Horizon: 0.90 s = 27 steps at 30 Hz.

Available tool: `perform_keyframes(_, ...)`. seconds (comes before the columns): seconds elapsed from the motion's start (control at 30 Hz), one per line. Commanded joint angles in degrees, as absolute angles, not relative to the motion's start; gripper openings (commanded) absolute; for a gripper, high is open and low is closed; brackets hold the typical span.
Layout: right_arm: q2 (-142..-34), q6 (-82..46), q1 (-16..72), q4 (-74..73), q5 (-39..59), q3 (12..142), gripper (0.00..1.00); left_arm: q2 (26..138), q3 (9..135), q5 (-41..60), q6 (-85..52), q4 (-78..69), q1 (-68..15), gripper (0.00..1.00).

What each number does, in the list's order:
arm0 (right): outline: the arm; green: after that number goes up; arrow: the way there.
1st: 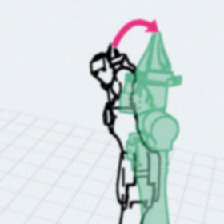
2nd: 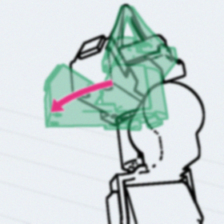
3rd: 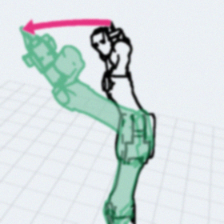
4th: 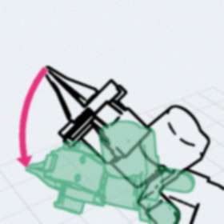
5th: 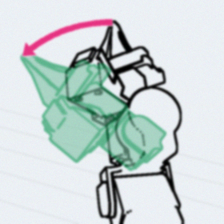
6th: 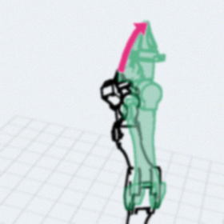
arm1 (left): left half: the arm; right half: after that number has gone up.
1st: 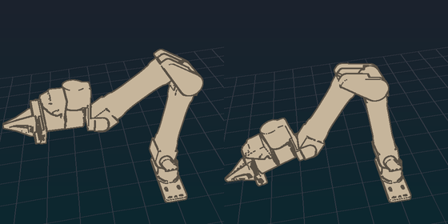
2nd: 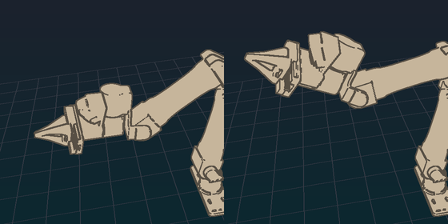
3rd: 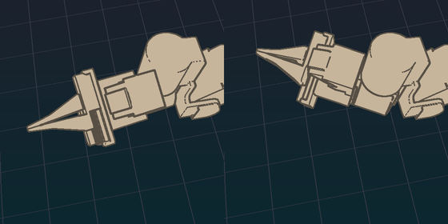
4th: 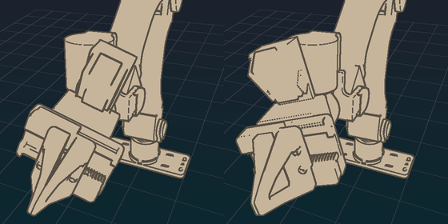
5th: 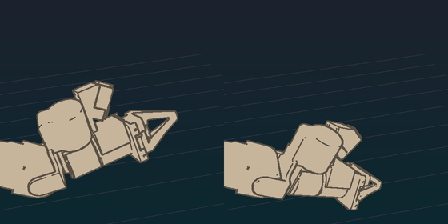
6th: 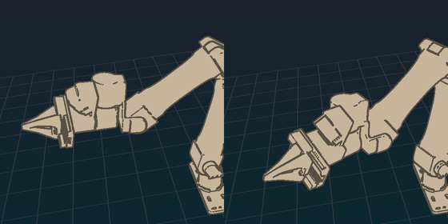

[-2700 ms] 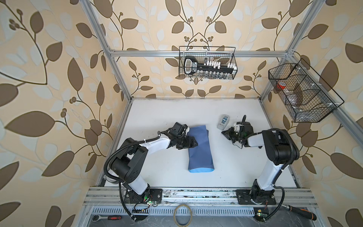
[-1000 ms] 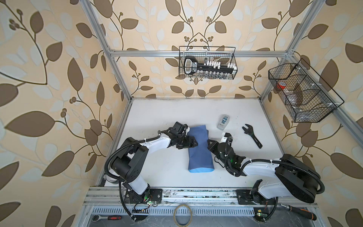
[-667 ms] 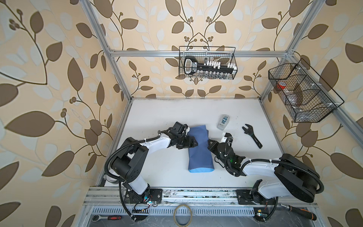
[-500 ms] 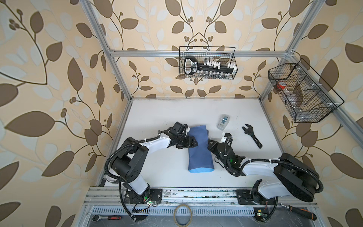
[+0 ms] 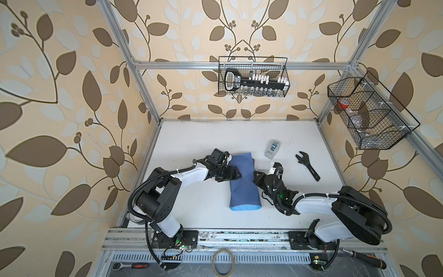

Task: Wrap the gift box in paper
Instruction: 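Press the tape onto the paper seam with the right gripper, then lift away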

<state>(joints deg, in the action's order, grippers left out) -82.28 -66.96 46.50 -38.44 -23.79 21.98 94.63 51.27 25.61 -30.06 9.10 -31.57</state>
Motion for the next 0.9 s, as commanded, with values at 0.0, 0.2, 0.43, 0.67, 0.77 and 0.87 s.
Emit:
perform_keyframes(0.0,-83.58,-65.95,46.89,-37.10,-23.87,20.65,0.00,101.07,47.87,12.38,-28.48,17.04,-32.16,0.81)
perform_keyframes(0.2,-83.51,-65.22,46.85,-36.25,-24.13,20.83,0.02,101.07,47.64,12.27,-28.48,16.97,-32.17,0.81)
perform_keyframes(0.43,-82.95,-64.91,46.03,-34.61,-23.73,20.66,0.09,100.90,47.56,12.30,-28.47,16.80,-32.15,0.81)
perform_keyframes(0.67,-82.27,-64.22,45.32,-34.12,-22.98,20.52,0.15,101.27,47.56,12.30,-28.46,16.66,-32.17,0.81)
perform_keyframes(0.77,-82.10,-64.07,45.02,-33.82,-22.63,20.44,0.18,101.25,47.55,12.27,-28.50,16.54,-32.17,0.81)
perform_keyframes(0.87,-81.98,-63.45,44.57,-34.00,-21.77,20.39,0.23,101.25,47.41,12.28,-28.47,16.56,-32.16,0.81)
